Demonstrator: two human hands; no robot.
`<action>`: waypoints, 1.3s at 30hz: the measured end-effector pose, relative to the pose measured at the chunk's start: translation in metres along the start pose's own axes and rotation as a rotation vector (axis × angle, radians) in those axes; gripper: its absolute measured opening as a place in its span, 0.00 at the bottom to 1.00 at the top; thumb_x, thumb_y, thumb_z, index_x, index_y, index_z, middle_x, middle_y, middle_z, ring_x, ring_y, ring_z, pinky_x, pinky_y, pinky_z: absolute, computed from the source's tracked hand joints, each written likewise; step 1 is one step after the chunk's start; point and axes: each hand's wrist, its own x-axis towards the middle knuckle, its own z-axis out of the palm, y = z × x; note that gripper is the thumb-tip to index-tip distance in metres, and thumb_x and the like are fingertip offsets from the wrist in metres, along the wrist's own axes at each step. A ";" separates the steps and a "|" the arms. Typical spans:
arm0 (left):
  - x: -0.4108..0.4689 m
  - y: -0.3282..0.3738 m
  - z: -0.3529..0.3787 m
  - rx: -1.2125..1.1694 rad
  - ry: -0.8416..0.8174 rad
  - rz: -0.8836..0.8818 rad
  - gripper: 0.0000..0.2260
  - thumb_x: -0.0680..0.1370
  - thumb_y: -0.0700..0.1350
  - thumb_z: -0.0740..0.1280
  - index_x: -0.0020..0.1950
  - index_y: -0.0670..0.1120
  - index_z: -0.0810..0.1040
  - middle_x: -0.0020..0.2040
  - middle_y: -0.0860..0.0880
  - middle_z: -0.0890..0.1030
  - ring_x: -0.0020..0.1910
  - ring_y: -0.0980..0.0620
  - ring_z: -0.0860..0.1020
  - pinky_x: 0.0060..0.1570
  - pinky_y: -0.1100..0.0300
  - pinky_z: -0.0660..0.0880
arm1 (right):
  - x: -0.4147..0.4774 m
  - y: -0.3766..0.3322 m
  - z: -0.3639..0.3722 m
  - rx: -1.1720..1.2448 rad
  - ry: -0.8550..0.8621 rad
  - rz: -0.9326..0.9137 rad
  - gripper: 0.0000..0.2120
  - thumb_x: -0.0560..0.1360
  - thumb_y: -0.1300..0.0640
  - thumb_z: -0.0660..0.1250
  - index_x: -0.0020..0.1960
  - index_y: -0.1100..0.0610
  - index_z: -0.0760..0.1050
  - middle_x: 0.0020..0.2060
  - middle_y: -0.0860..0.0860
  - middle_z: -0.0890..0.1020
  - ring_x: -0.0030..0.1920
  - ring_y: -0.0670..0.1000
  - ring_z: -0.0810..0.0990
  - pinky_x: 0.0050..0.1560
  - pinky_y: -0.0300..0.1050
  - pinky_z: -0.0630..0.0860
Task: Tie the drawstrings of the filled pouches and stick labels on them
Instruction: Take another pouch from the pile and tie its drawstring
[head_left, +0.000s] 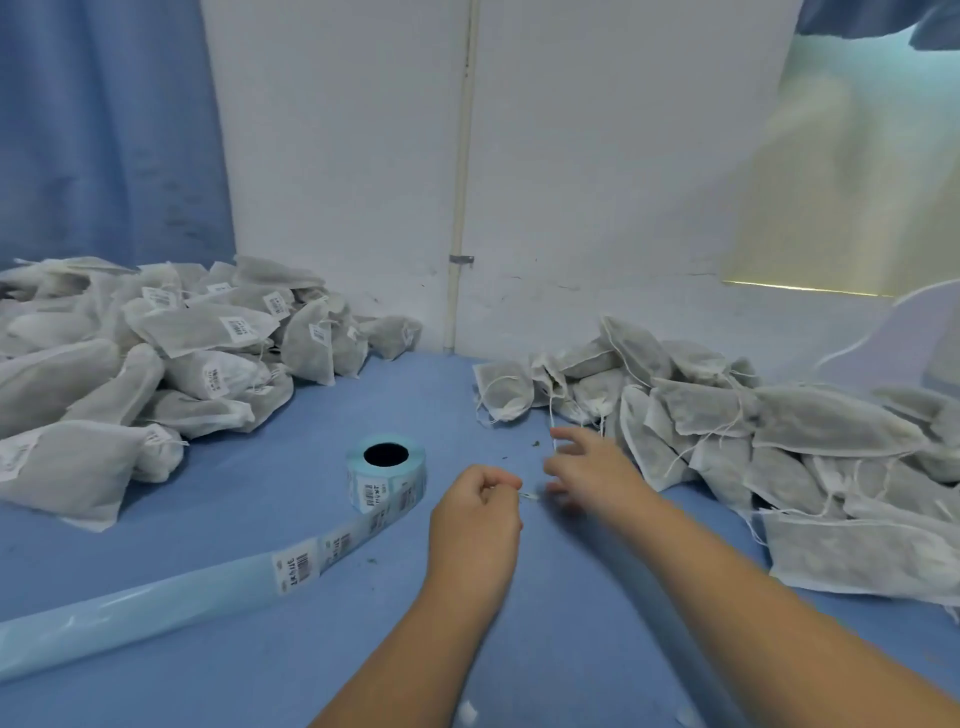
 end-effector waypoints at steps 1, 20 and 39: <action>0.000 0.000 0.000 -0.005 -0.005 -0.011 0.11 0.76 0.37 0.60 0.42 0.49 0.79 0.29 0.53 0.75 0.23 0.60 0.69 0.23 0.70 0.66 | 0.015 -0.001 -0.001 -0.102 0.001 -0.040 0.26 0.73 0.63 0.63 0.70 0.51 0.69 0.59 0.52 0.74 0.42 0.55 0.81 0.45 0.50 0.78; 0.002 -0.006 0.000 0.038 -0.059 -0.019 0.11 0.75 0.39 0.59 0.39 0.52 0.77 0.25 0.56 0.72 0.25 0.58 0.69 0.25 0.68 0.65 | 0.119 -0.024 0.018 -1.205 -0.115 -0.090 0.28 0.78 0.61 0.59 0.76 0.57 0.56 0.74 0.58 0.57 0.74 0.59 0.57 0.69 0.51 0.65; -0.007 0.008 -0.005 0.139 0.049 0.116 0.05 0.78 0.42 0.63 0.50 0.52 0.74 0.43 0.53 0.77 0.32 0.63 0.72 0.31 0.73 0.66 | -0.053 -0.022 -0.040 -0.166 0.323 -0.425 0.11 0.72 0.62 0.68 0.51 0.49 0.81 0.38 0.41 0.78 0.32 0.40 0.73 0.34 0.28 0.66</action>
